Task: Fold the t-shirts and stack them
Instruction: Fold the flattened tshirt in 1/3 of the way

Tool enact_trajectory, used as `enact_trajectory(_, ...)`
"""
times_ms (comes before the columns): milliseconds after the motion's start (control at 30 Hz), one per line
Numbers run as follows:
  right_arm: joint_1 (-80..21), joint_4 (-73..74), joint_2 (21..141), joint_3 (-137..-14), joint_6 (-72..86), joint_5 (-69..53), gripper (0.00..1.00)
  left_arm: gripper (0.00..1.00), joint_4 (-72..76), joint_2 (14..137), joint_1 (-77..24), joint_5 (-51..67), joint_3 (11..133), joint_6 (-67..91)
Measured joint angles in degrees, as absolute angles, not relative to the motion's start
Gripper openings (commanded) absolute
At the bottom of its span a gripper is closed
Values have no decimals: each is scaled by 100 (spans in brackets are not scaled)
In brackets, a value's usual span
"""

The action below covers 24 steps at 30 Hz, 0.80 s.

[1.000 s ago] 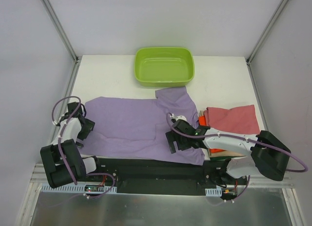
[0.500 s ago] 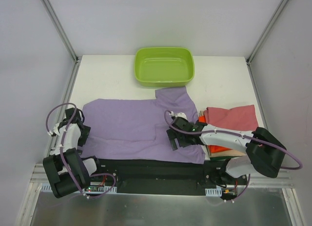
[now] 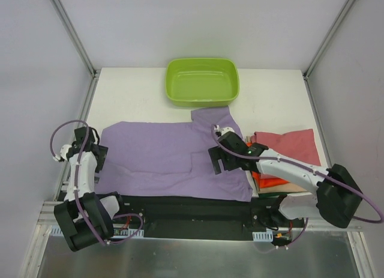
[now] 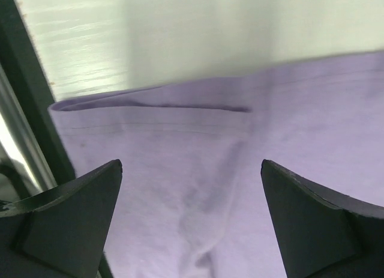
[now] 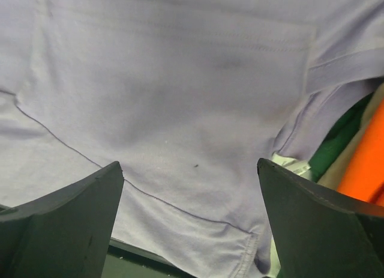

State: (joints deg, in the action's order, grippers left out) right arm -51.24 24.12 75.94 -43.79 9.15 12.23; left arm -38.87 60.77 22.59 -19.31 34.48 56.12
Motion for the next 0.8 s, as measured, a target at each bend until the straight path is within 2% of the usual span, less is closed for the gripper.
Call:
enact_trajectory(300,-4084,2167,7286,-4615,336,502,97,99,-3695,5710,2244,-934,4075,5282)
enact_trajectory(567,-3616,1994,8471,-5286,62,-252,98,99,-2888,6211,1811,200,3839,4654)
enact_trajectory(667,-3426,2008,8796,-5343,97,-314,98,99,-2718,6300,1481,344,3828,4541)
enact_trajectory(800,-3317,2086,8917,-5343,150,-325,98,99,-2351,6305,395,502,3830,4421)
